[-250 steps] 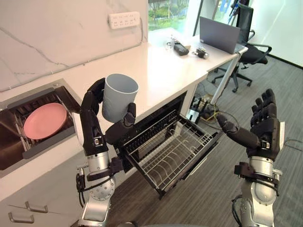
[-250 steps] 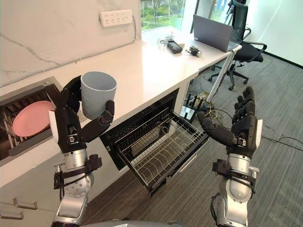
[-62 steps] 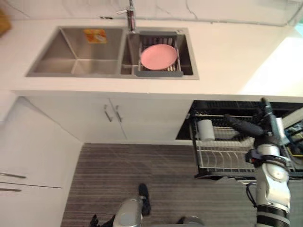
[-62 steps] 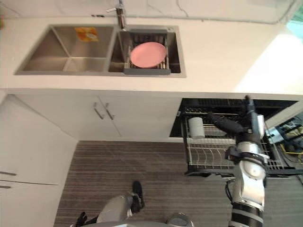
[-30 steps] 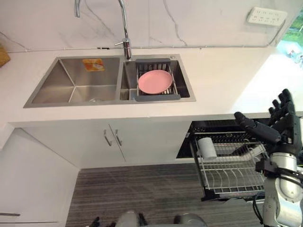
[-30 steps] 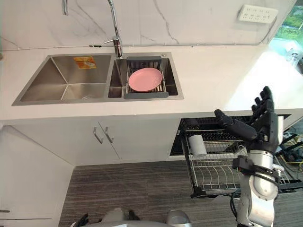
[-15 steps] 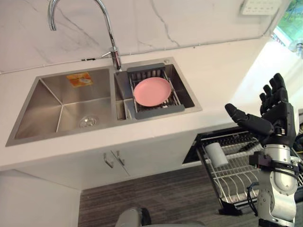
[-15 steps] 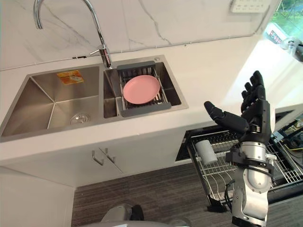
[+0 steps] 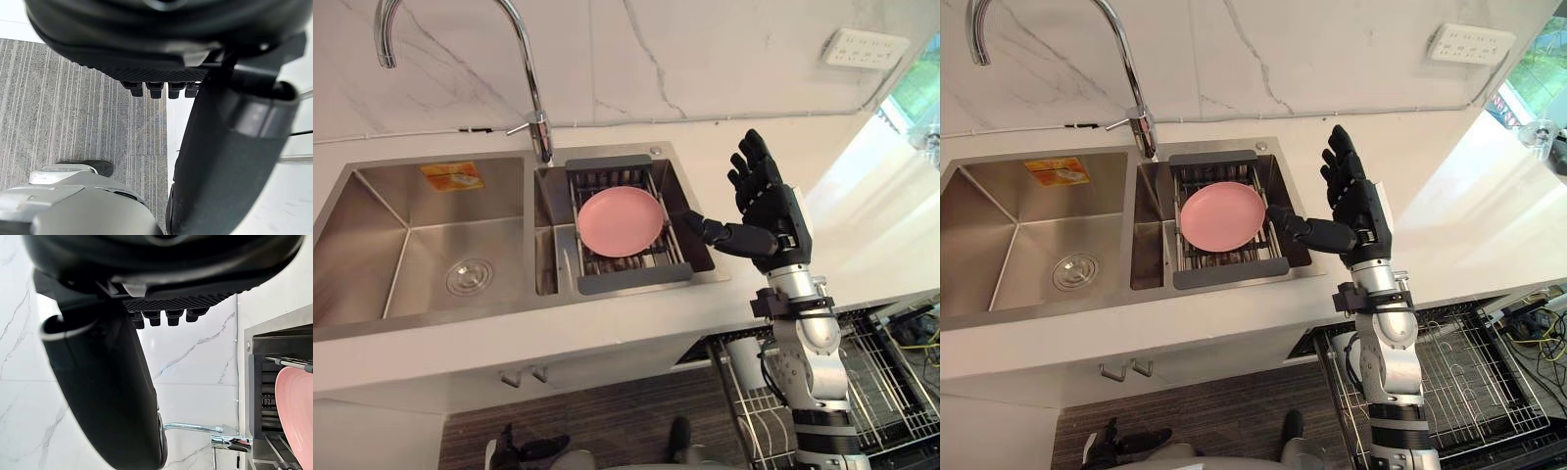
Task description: Walk over to the sink, pick up the cup, carry it to the dishwasher, place the cup inside the dishwasher, then close the dishwasher door
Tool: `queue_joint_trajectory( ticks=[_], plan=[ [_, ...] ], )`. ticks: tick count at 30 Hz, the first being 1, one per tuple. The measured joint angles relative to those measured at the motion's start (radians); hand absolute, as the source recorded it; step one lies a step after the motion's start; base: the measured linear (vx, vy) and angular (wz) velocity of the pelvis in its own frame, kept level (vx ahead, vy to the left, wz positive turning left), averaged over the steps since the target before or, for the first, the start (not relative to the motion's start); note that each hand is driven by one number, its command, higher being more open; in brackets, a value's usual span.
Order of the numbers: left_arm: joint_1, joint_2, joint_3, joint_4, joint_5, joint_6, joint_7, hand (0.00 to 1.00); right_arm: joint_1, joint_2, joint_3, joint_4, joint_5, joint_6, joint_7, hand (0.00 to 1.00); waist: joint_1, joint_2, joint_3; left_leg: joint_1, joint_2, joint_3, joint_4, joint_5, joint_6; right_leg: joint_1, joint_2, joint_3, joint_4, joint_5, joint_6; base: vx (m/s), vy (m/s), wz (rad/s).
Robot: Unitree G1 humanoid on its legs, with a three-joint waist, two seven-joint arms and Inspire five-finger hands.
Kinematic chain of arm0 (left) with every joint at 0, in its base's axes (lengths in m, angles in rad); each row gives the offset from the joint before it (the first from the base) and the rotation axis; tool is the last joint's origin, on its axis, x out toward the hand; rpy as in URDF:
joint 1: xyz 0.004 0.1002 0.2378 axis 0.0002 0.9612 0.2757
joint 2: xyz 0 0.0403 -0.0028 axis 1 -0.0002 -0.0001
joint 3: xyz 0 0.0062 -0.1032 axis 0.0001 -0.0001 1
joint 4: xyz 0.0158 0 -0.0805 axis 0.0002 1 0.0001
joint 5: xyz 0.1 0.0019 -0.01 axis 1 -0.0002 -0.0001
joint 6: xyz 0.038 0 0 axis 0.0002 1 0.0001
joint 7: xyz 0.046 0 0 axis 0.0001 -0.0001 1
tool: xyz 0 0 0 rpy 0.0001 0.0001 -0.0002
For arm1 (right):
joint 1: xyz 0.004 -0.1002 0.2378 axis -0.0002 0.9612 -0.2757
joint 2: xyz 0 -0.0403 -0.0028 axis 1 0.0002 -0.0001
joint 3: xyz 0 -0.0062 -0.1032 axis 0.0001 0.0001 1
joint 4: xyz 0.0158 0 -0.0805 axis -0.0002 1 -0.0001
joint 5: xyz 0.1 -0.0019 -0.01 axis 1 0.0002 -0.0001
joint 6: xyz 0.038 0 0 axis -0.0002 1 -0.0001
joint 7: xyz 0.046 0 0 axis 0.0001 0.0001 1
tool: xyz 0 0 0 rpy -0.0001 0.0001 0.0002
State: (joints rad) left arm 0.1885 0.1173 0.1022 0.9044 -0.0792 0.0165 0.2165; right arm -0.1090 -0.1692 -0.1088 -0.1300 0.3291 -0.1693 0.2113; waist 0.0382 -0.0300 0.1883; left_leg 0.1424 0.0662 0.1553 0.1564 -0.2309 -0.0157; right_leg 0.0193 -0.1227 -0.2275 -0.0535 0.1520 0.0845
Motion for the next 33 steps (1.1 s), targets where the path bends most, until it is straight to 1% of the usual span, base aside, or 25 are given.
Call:
queue_joint_trajectory(
  ticks=[5, 9, 12, 14, 17, 18, 19, 20, 21, 23, 25, 27, 28, 30, 33],
  plan=[
    [0.001, 0.0, 0.001, 0.002, 0.0, -0.005, -0.001, 1.0, 0.001, 0.0, 0.0, 0.0, 0.002, 0.0, 0.002, 1.0, 0.002, 0.001, 0.0, -0.007, 0.005, -0.003, 0.0, 0.0, 0.0, 0.0, -0.001, -0.007, -0.007, 0.0, 0.0, 0.0, 0.0, 0.02],
    [0.001, -0.001, 0.006, 0.019, 0.0, -0.045, -0.018, 1.0, 0.021, 0.0, 0.0, 0.0, 0.004, 0.0, 0.028, 1.0, 0.002, 0.002, 0.001, -0.016, 0.014, -0.007, -0.001, 0.002, -0.003, 0.0, -0.001, -0.026, -0.02, 0.0, 0.0, 0.01, -0.011, 0.07],
    [0.0, 0.01, 0.009, 0.062, 0.0, -0.088, -0.046, 1.0, 0.042, -0.01, 0.0, -0.007, -0.014, 0.0, 0.048, 1.0, 0.0, 0.002, 0.001, -0.015, 0.027, -0.003, -0.002, 0.007, -0.013, 0.0, 0.008, -0.044, -0.019, -0.002, -0.002, 0.02, -0.048, 0.04],
    [0.0, 0.014, 0.01, 0.089, 0.001, -0.122, -0.07, 1.0, 0.044, -0.053, 0.0, -0.031, -0.132, 0.0, 0.041, 1.0, -0.001, 0.002, 0.001, -0.015, 0.038, 0.003, 0.006, 0.006, -0.023, -0.006, 0.014, -0.048, -0.002, -0.008, -0.008, 0.01, -0.05, -0.04],
    [-0.002, 0.018, 0.01, 0.094, 0.025, -0.153, -0.108, 1.0, 0.031, -0.161, 0.004, -0.125, -0.448, -0.017, -0.025, 1.0, -0.001, 0.001, 0.0, -0.009, 0.049, 0.025, 0.018, 0.0, -0.033, -0.007, 0.023, -0.041, 0.008, -0.013, -0.011, 0.0, -0.035, -0.15],
    [-0.002, 0.021, 0.01, 0.099, 0.026, -0.154, -0.115, 1.0, 0.008, -0.199, 0.005, -0.155, -0.575, -0.027, -0.055, 1.0, -0.004, -0.001, 0.0, -0.004, 0.051, 0.035, 0.019, -0.002, -0.035, -0.006, 0.026, -0.037, 0.008, -0.013, -0.011, -0.01, -0.021, -0.21],
    [-0.003, 0.022, 0.012, 0.109, 0.026, -0.155, -0.117, 1.0, -0.006, -0.214, 0.006, -0.167, -0.631, -0.031, -0.067, 1.0, -0.006, -0.002, -0.001, 0.0, 0.052, 0.04, 0.019, -0.002, -0.036, -0.005, 0.027, -0.037, 0.008, -0.013, -0.011, -0.03, -0.035, -0.26],
    [-0.008, 0.022, 0.03, 0.125, 0.026, -0.154, -0.126, 1.0, -0.039, -0.243, 0.008, -0.195, -0.761, -0.041, -0.098, 1.0, -0.012, -0.005, -0.003, 0.008, 0.055, 0.047, 0.021, -0.004, -0.038, -0.003, 0.03, -0.036, 0.011, -0.013, -0.011, -0.03, -0.031, -0.19],
    [-0.008, 0.024, 0.033, 0.128, 0.026, -0.153, -0.129, 1.0, -0.049, -0.252, 0.008, -0.205, -0.797, -0.046, -0.107, 1.0, -0.015, -0.008, -0.004, 0.009, 0.056, 0.048, 0.021, -0.004, -0.039, -0.003, 0.03, -0.036, 0.011, -0.013, -0.012, -0.04, -0.037, -0.14],
    [-0.008, 0.028, 0.05, 0.134, 0.044, -0.151, -0.133, 1.0, -0.081, -0.277, 0.019, -0.23, -0.921, -0.069, -0.12, 1.0, -0.024, -0.022, -0.013, 0.01, 0.06, 0.049, 0.021, -0.007, -0.042, -0.003, 0.034, -0.038, 0.011, -0.013, -0.012, -0.02, -0.014, 0.0],
    [-0.008, 0.034, 0.052, 0.136, 0.044, -0.145, -0.135, 1.0, -0.095, -0.293, 0.048, -0.237, -0.954, -0.076, -0.111, 1.0, -0.024, -0.031, -0.019, 0.012, 0.062, 0.049, 0.021, -0.007, -0.043, 0.0, 0.036, -0.04, 0.01, -0.013, -0.015, -0.03, -0.03, 0.01],
    [-0.008, 0.035, 0.071, 0.139, 0.044, -0.128, -0.138, 1.0, -0.118, -0.313, 0.105, -0.237, -1.047, -0.092, -0.072, 1.0, -0.022, -0.043, -0.027, 0.019, 0.064, 0.048, 0.02, -0.008, -0.044, 0.018, 0.038, -0.048, -0.005, -0.012, -0.018, -0.04, -0.035, 0.05],
    [-0.008, 0.036, 0.072, 0.141, 0.044, -0.127, -0.139, 1.0, -0.122, -0.317, 0.119, -0.237, -1.068, -0.097, -0.062, 1.0, -0.021, -0.045, -0.029, 0.02, 0.064, 0.048, 0.019, -0.008, -0.045, 0.021, 0.039, -0.05, -0.008, -0.011, -0.019, -0.04, -0.027, 0.07],
    [-0.011, 0.036, 0.087, 0.15, 0.053, -0.124, -0.142, 1.0, -0.136, -0.337, 0.172, -0.237, -1.106, -0.105, -0.016, 1.0, -0.011, -0.051, -0.035, 0.025, 0.065, 0.048, 0.008, -0.008, -0.045, 0.03, 0.043, -0.054, -0.028, -0.005, -0.026, -0.03, -0.026, 0.04],
    [-0.014, 0.036, 0.096, 0.15, 0.062, -0.119, -0.142, 1.0, -0.157, -0.351, 0.232, -0.234, -1.11, -0.107, 0.047, 1.0, -0.001, -0.053, -0.04, 0.025, 0.069, 0.047, 0.003, -0.008, -0.045, 0.031, 0.049, -0.056, -0.031, -0.002, -0.028, -0.01, -0.008, 0.01]
  ],
)
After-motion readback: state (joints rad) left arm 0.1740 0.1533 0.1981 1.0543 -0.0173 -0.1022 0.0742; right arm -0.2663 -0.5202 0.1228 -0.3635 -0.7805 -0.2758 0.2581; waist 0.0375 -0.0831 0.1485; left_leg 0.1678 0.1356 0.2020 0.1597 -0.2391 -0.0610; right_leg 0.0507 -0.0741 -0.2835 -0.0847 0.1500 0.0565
